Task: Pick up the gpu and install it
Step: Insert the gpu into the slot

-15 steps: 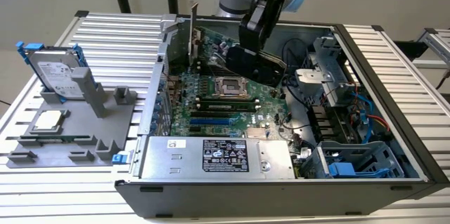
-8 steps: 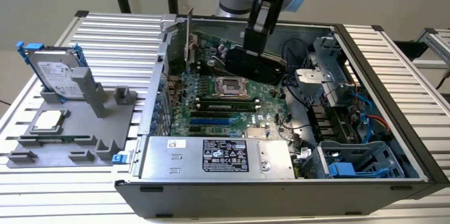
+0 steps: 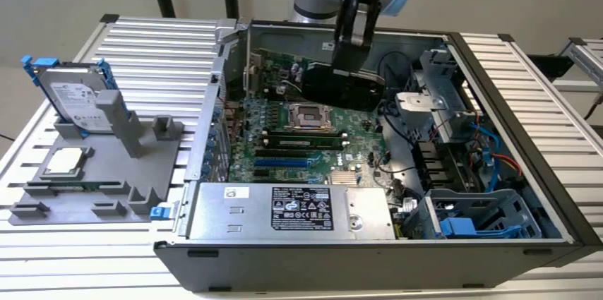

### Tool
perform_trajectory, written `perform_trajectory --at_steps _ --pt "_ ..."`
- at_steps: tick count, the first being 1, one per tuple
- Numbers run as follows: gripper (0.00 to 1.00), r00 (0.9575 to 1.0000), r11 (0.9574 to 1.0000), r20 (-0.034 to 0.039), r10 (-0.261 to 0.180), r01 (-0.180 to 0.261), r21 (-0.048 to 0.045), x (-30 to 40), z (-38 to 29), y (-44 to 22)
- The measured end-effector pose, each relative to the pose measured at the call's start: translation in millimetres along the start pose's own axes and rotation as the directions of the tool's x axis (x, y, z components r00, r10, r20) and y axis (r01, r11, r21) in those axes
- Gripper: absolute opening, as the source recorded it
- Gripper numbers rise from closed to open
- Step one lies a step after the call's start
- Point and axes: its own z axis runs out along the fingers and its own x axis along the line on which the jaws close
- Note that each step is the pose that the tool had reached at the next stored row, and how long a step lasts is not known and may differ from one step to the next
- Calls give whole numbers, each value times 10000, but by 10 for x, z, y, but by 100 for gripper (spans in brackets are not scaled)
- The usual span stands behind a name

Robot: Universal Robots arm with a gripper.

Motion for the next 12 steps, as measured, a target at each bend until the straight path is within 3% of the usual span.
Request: perform_trajectory --at_steps 3,8,12 --pt "0 9985 9985 -27 -554 554 3 0 1 0" --pt "0 9907 9908 -71 -1356 1356 -5 0 0 0" --pt "0 9900 9900 -73 -1408 1408 -5 0 0 0"
